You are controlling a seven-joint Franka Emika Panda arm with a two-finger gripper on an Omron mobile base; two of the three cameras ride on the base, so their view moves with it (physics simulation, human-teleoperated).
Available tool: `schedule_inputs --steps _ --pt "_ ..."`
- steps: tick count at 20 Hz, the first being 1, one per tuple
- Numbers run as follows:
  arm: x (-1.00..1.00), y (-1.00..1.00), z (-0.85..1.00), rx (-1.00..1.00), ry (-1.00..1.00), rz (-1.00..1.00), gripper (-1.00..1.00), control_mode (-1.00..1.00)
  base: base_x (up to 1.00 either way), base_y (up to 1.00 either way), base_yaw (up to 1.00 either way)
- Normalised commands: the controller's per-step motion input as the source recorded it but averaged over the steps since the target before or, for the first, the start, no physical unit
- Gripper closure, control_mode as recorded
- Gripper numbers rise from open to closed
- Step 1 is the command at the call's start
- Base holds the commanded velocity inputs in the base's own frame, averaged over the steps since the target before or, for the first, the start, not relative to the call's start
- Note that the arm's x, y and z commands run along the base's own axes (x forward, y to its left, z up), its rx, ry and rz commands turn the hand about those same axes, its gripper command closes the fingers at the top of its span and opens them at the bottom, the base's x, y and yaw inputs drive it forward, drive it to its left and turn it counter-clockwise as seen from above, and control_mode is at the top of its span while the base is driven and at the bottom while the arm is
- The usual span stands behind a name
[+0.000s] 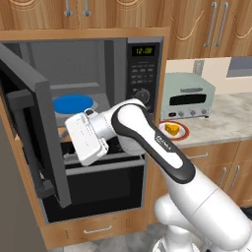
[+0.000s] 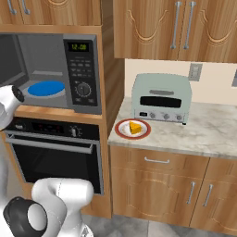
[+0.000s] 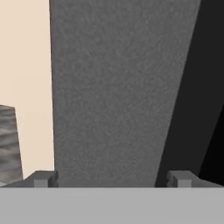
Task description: Pick the cheese from the counter and place it in the microwave. Then turn on the microwave.
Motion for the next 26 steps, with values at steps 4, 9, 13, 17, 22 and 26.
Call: schedule_inputs --steps 4,9,13,17,22,26 --pt "-0.08 0.07 -0.01 0.0 -0.02 0.0 -1.0 -1.0 0.0 0.0 0.0" --pt "-0.15 -0.07 0.0 0.01 0.0 0.0 -1.0 -1.0 0.0 0.0 0.0" --pt "-0.06 -0.25 0.0 0.06 0.0 0.0 -1.0 -1.0 0.0 0.0 0.0" --pt "0.0 -0.29 0.0 0.09 0.0 0.0 -1.0 -1.0 0.0 0.0 0.0" --pt "0.0 -0.25 0.02 0.09 0.05 -0.06 -1.0 -1.0 0.0 0.0 0.0" --pt "0.0 -0.26 0.13 0.05 0.09 -0.17 -1.0 -1.0 0.0 0.0 0.0"
